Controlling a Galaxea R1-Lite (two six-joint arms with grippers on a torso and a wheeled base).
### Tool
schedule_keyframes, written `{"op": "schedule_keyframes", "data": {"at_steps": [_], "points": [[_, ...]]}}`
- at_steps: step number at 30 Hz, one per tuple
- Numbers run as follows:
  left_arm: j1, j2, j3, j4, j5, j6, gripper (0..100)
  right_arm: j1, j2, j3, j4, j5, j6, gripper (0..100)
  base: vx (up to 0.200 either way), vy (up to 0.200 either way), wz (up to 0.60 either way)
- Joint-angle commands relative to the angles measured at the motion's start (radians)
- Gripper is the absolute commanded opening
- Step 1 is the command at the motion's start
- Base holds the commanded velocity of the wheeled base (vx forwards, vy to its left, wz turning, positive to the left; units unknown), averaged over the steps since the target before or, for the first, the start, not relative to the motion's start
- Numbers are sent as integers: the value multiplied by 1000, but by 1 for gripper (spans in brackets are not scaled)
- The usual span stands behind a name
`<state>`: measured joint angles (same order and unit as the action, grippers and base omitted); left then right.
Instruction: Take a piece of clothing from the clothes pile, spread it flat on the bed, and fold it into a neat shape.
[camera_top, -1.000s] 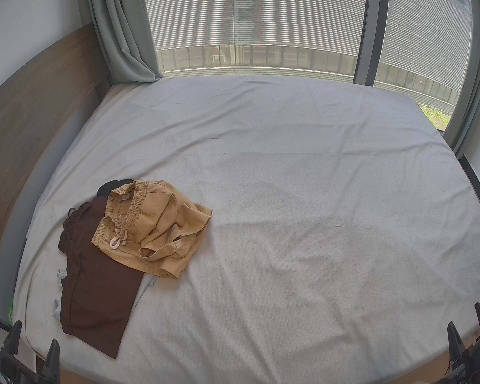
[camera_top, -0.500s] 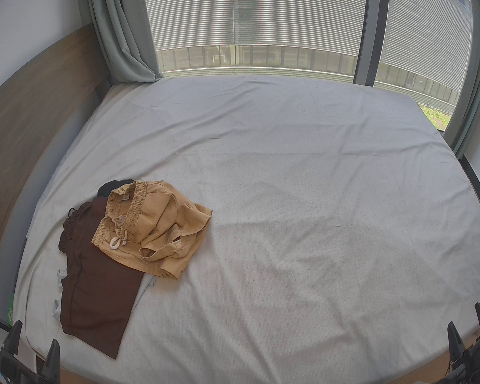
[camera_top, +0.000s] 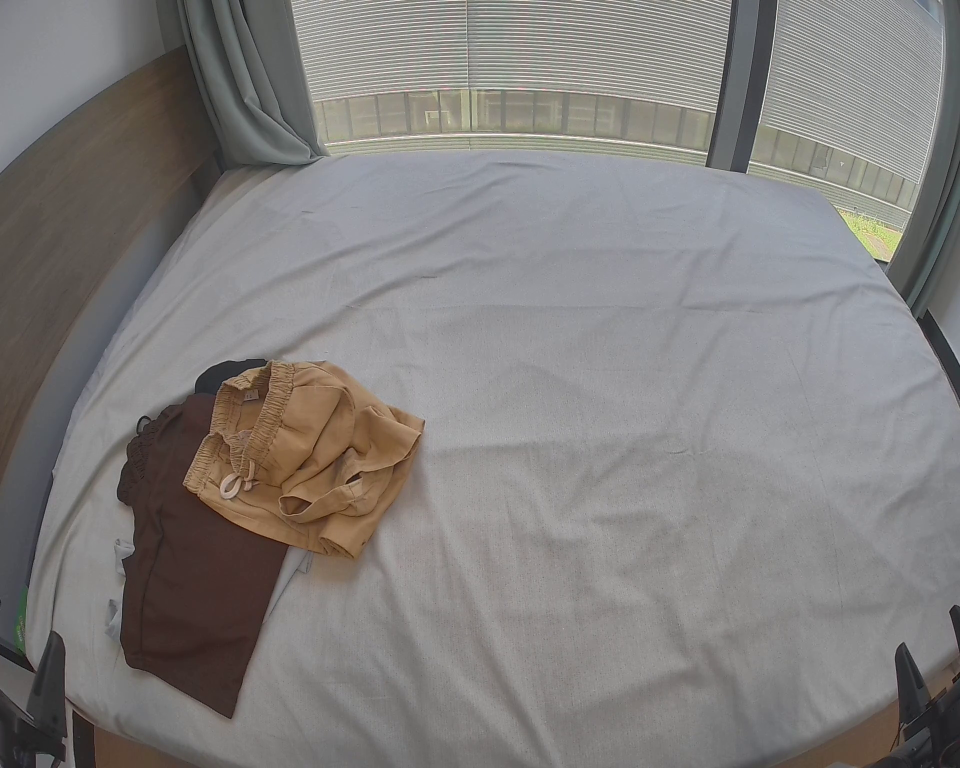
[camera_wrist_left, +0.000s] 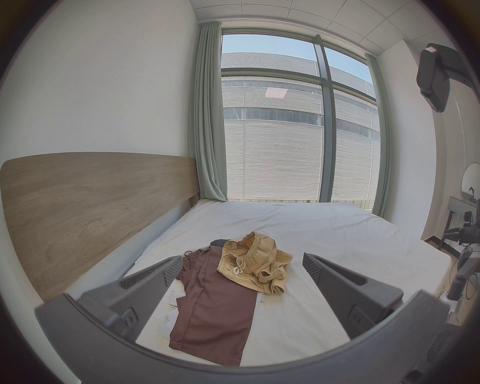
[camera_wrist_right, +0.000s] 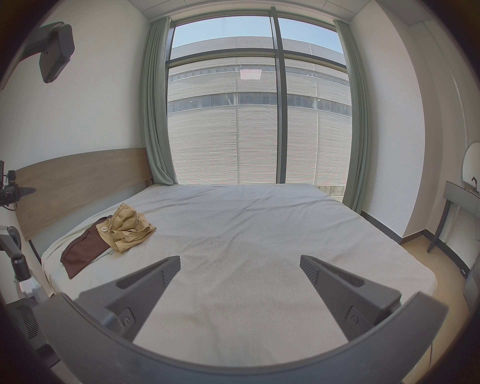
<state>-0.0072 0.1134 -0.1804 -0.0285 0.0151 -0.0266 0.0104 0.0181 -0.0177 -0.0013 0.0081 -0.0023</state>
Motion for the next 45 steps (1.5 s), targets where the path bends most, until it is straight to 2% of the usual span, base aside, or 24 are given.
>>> {"op": "schedule_keyframes", "data": {"at_steps": [1, 6, 14, 19, 26, 31, 37, 45], "points": [[-4, 86, -14, -16, -1, -3, 100, 0, -10, 16, 0, 1, -1, 100, 0, 0, 0], [-30, 137, -53, -18, -4, -12, 100, 0, -10, 16, 0, 1, -1, 100, 0, 0, 0], [-137, 267, -106, -18, -27, -92, 100, 0, -10, 16, 0, 0, -1, 100, 0, 0, 0], [-146, 359, -131, -44, -38, -150, 100, 2, -10, 16, 0, 1, -1, 100, 0, 0, 0], [-143, 480, -145, -110, -92, -156, 100, 0, -10, 16, 0, 1, -2, 100, 0, 0, 0], [-140, 577, -186, -128, -156, -157, 100, 0, -10, 16, 0, 1, -1, 100, 0, 0, 0], [-114, 687, -255, -136, -279, -167, 100, 0, -10, 16, 0, 1, -1, 100, 0, 0, 0], [-30, 818, -318, -152, -443, -171, 100, 2, -10, 16, 0, 1, -1, 100, 0, 0, 0]]}}
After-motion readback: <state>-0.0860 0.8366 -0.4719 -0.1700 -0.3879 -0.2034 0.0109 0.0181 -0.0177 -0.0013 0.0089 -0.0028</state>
